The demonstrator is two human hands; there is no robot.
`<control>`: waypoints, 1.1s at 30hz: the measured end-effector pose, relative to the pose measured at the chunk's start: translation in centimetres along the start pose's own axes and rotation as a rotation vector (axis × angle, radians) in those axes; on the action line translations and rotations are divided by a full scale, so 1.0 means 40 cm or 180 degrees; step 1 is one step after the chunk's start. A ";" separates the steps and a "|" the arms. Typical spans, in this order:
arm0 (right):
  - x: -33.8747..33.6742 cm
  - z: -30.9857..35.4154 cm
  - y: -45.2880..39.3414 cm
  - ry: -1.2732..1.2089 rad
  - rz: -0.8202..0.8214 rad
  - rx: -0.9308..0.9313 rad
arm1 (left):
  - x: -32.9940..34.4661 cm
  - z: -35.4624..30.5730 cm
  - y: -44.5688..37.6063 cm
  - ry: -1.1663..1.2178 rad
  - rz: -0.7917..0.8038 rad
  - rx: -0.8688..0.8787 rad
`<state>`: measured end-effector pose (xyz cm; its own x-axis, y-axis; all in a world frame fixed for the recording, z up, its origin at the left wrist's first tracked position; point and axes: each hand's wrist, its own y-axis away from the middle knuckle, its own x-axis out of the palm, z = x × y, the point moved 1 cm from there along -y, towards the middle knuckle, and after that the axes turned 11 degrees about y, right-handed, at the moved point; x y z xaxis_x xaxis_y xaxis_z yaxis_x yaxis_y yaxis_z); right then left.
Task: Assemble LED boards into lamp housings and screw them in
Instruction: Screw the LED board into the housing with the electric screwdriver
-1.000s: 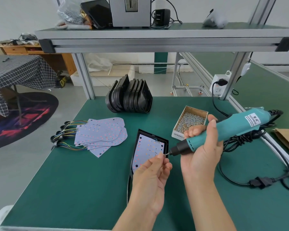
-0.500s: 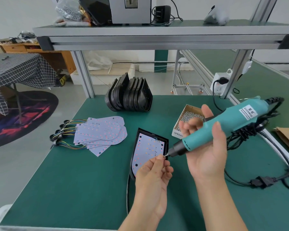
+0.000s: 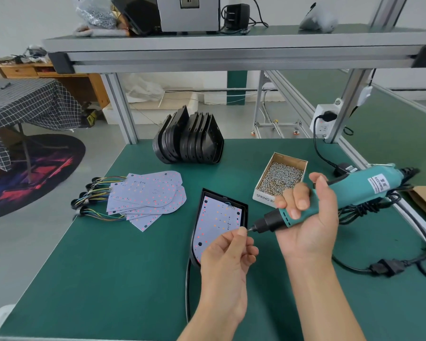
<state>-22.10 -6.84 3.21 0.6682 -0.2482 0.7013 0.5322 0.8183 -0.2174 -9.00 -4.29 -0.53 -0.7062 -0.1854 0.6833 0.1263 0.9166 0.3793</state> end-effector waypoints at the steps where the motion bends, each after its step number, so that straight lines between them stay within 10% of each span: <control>1: -0.004 -0.004 -0.002 -0.0027 -0.0038 0.0016 | 0.002 0.000 -0.001 -0.0006 0.0003 0.0005; 15: -0.016 -0.017 -0.051 -0.0184 -0.0494 -0.0029 | 0.001 -0.019 0.037 -0.0489 0.0143 -0.0178; 22: -0.039 -0.059 -0.103 0.0381 -0.0842 -0.0160 | -0.111 -0.235 -0.055 -0.2275 -0.0893 0.1669; 33: -0.037 -0.117 -0.124 0.0700 -0.0730 -0.0226 | -0.104 -0.216 -0.206 -0.4120 -0.0137 0.0302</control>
<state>-23.29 -12.96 0.06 0.6190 -0.5344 0.5756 0.7115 0.6918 -0.1229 -1.07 -14.14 -1.10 -0.8710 0.2107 -0.4439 0.0749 0.9498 0.3039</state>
